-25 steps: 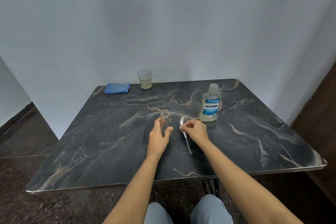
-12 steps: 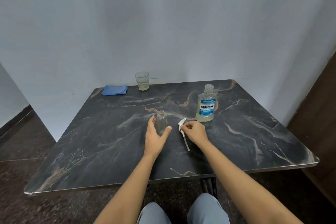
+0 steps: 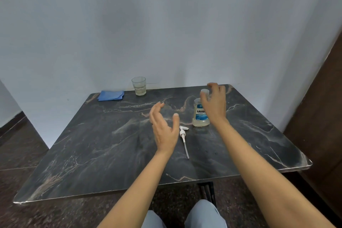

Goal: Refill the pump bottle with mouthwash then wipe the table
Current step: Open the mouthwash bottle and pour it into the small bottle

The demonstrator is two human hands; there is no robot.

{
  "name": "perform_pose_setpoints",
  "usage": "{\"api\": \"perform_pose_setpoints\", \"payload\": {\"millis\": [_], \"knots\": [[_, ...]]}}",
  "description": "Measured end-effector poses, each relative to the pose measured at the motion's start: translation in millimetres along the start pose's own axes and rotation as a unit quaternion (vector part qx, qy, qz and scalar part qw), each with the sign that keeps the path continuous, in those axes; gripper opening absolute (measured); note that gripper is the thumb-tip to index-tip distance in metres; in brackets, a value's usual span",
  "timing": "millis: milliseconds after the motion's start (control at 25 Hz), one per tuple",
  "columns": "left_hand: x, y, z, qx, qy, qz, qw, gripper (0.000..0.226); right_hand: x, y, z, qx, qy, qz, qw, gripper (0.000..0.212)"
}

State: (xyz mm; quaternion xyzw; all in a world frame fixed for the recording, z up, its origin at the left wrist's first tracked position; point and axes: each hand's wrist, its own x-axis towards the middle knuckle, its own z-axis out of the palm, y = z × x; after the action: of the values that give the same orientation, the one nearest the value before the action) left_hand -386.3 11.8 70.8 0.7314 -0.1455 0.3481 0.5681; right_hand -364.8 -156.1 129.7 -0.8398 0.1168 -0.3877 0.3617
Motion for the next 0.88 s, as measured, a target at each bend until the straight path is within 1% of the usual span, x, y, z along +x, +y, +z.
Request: {"api": "perform_pose_setpoints", "payload": {"millis": [80, 160, 200, 240, 400, 520, 600, 680, 760, 840, 880], "knots": [[3.7, 5.1, 15.6, 0.007, -0.049, 0.014, 0.999, 0.046, 25.8, -2.0, 0.6, -0.109, -0.072, -0.007, 0.991, 0.042], [2.7, 5.8, 28.3, 0.023, -0.116, -0.022, 0.993, 0.048, 40.2, -0.7, 5.2, -0.19, -0.172, 0.002, 0.967, 0.046], [1.3, 5.3, 33.7, 0.032, -0.147, -0.048, 0.987, 0.05, 43.4, 0.2, 6.8, -0.216, -0.207, 0.0, 0.954, 0.046], [-0.2, 3.3, 38.8, 0.038, -0.174, -0.071, 0.981, 0.053, 45.4, 1.0, 7.7, -0.235, -0.224, -0.008, 0.946, 0.043], [-1.1, -3.5, 55.5, 0.017, -0.251, -0.142, 0.957, 0.061, 48.6, -1.2, 0.0, -0.252, -0.245, -0.019, 0.936, 0.028], [4.5, -1.9, 70.0, 0.012, -0.29, -0.178, 0.94, 0.065, 45.6, -8.1, -11.7, -0.27, -0.278, -0.015, 0.922, 0.028], [7.9, 2.4, 80.6, 0.006, -0.303, -0.193, 0.933, 0.066, 43.7, -10.4, -17.2, -0.278, -0.293, -0.014, 0.915, 0.032], [9.3, 5.7, 89.5, -0.02, -0.311, -0.215, 0.926, 0.061, 40.9, -10.3, -20.8, -0.284, -0.308, -0.019, 0.908, 0.036], [9.9, 6.1, 97.4, -0.027, -0.315, -0.227, 0.921, 0.053, 38.7, -8.9, -21.2, -0.288, -0.309, -0.004, 0.907, 0.049], [12.3, 5.9, 102.8, -0.009, -0.318, -0.231, 0.92, 0.046, 38.2, -12.1, -19.0, -0.335, -0.284, 0.02, 0.898, 0.063], [13.7, 5.8, 105.3, -0.004, -0.324, -0.236, 0.916, 0.044, 39.1, -14.5, -16.6, -0.389, -0.27, 0.014, 0.881, 0.068]]}}
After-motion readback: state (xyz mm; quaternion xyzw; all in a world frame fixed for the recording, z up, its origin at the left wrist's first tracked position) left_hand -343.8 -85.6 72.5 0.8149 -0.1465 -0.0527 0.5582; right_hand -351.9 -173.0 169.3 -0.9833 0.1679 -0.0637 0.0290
